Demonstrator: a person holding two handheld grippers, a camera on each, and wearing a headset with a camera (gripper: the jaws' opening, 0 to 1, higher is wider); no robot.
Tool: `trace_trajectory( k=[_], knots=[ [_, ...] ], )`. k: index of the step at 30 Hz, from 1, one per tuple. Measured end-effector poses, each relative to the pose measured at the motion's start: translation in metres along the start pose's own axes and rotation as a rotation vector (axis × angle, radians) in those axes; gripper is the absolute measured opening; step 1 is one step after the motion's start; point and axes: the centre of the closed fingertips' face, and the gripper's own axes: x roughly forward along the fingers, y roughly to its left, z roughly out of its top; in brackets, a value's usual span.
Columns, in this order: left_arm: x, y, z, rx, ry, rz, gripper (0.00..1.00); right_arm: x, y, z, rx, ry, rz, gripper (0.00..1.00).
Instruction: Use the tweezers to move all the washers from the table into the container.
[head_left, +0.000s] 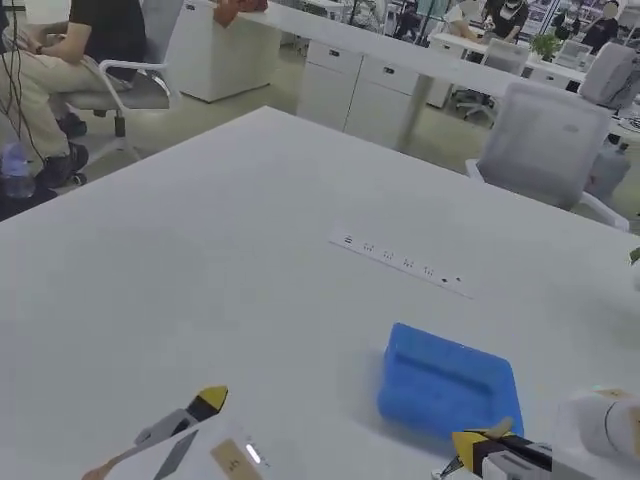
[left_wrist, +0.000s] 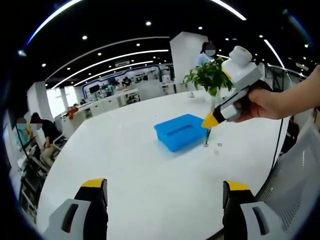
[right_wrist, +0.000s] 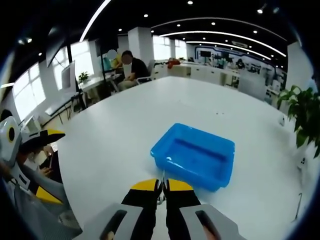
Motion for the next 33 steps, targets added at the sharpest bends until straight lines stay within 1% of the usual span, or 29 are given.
trace_trajectory(
  k=[2,4,7,9,14,16,20,23,25,28,31,33],
  knots=[
    [0.0,0.0,0.0,-0.002,-0.002,-0.001,0.99,-0.003,-0.002,0.009,0.001,-0.022,0.0,0.01],
    [0.0,0.001,0.0,0.0,-0.001,0.003,0.98,-0.005,-0.002,0.019,0.001,-0.041,-0.001,0.01],
    [-0.001,0.001,0.0,0.001,-0.001,0.005,0.98,-0.007,-0.007,0.034,-0.01,-0.071,-0.012,0.01],
    [-0.001,0.001,-0.001,0.002,0.002,0.007,0.98,-0.007,-0.009,0.041,-0.018,-0.085,-0.018,0.01],
    [-0.001,0.002,-0.001,0.0,0.001,0.011,0.98,-0.001,-0.017,0.051,-0.024,-0.103,-0.034,0.01],
    [0.0,0.002,-0.002,0.003,0.008,0.013,0.98,0.002,-0.02,0.056,-0.022,-0.114,-0.043,0.01],
    [0.0,0.003,-0.002,0.012,0.008,0.021,0.98,0.012,-0.027,0.064,-0.01,-0.127,-0.059,0.02],
    [0.0,0.005,-0.002,0.0,0.008,0.026,0.97,0.021,-0.034,0.065,-0.006,-0.124,-0.074,0.02],
    [0.0,0.006,-0.002,0.002,0.011,0.029,0.97,0.026,-0.036,0.064,-0.002,-0.122,-0.083,0.02],
    [0.001,0.005,-0.004,0.005,0.019,0.028,0.97,0.037,-0.043,0.058,0.014,-0.105,-0.093,0.02],
    [0.001,0.005,-0.004,0.006,0.018,0.027,0.96,0.044,-0.047,0.052,0.018,-0.081,-0.102,0.02],
    [0.002,0.005,-0.005,0.008,0.025,0.026,0.96,0.048,-0.049,0.048,0.024,-0.072,-0.103,0.02]
  ],
)
